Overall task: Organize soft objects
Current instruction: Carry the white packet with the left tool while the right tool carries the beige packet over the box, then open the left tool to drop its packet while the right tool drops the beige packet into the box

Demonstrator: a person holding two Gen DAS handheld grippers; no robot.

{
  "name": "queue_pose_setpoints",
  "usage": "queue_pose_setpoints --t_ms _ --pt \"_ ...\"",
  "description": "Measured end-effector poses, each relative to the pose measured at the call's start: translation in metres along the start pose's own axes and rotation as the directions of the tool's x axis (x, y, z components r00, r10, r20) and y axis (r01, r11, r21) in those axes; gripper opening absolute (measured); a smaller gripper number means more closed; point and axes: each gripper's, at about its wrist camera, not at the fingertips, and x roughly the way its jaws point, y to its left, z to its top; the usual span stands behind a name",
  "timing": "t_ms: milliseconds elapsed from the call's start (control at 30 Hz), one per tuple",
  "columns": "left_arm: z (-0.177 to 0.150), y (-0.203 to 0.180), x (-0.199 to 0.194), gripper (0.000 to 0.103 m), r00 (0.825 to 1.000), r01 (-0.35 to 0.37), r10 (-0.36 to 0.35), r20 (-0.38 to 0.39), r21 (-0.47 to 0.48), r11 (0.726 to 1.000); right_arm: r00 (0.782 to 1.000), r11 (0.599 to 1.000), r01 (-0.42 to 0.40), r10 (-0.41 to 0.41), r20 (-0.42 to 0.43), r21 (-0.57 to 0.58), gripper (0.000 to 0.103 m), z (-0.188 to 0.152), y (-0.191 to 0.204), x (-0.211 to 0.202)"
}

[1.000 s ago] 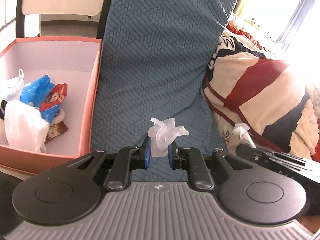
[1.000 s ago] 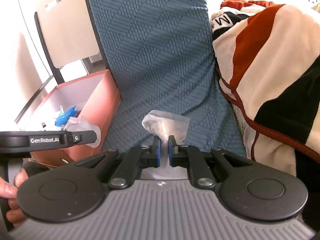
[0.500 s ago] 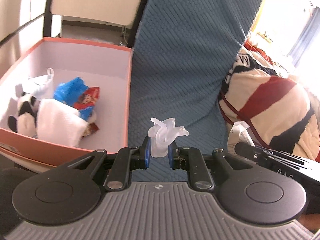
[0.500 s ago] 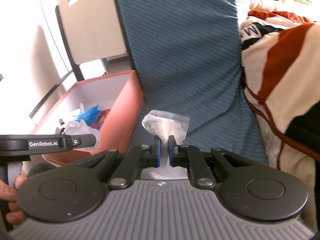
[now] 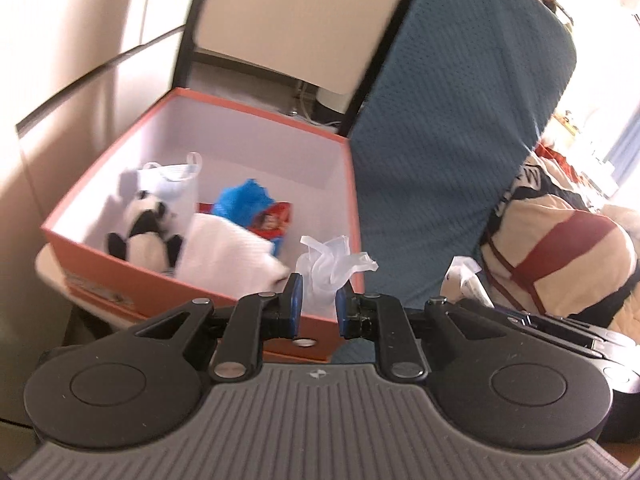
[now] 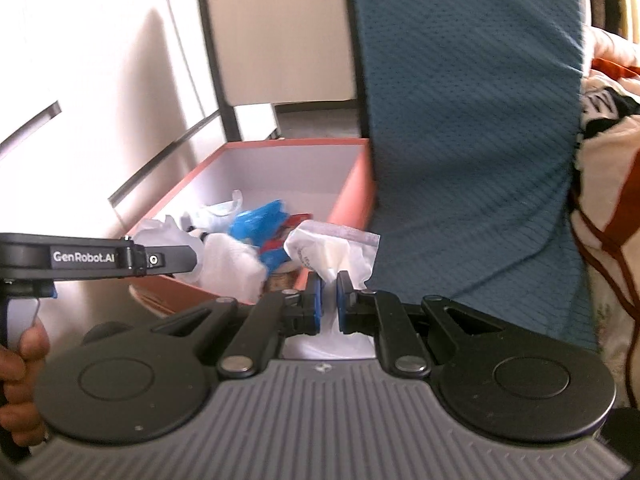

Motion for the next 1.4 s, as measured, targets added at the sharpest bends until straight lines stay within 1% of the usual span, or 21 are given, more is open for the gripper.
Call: queue_pose_setpoints --t_ms 167,300,500,800,1067,1267,1400 --pt "-0.001 0.028 -0.016 0.020 1.000 -0.030 0.030 0.003 -0.034 0.999 0.999 0.998 -0.039 0.039 -0.015 -0.047 0.012 0.006 0.031 0.009" --pt "-0.001 0.046 -0.024 0.020 0.999 -0.039 0.039 0.005 -0.062 0.997 0.998 0.995 -0.062 0.060 -0.029 -0.077 0.012 0.009 0.050 0.015" --pt "0.008 0.062 -0.020 0.020 0.999 -0.043 0.043 -0.001 -0.074 0.996 0.995 0.992 -0.082 0.077 -0.056 -0.091 0.012 0.014 0.069 0.029" --pt "0.029 0.079 0.020 0.020 0.999 -0.026 0.023 -0.045 -0.066 0.997 0.995 0.995 -0.059 0.052 -0.081 -0.081 0.012 0.023 0.076 0.058" --pt "0.049 0.104 0.068 0.021 0.994 -0.019 0.010 -0.105 -0.083 0.996 0.990 0.999 -0.036 0.030 -0.138 -0.041 0.012 0.035 0.076 0.110" --pt "0.063 0.118 0.101 0.021 0.991 -0.019 0.008 -0.135 -0.074 0.997 0.988 0.999 -0.004 -0.003 -0.156 -0.044 0.012 0.042 0.076 0.149" --pt "0.066 0.123 0.120 0.021 0.989 -0.015 0.005 -0.148 -0.065 0.998 0.986 0.999 0.016 -0.024 -0.166 -0.046 0.012 0.047 0.074 0.173"
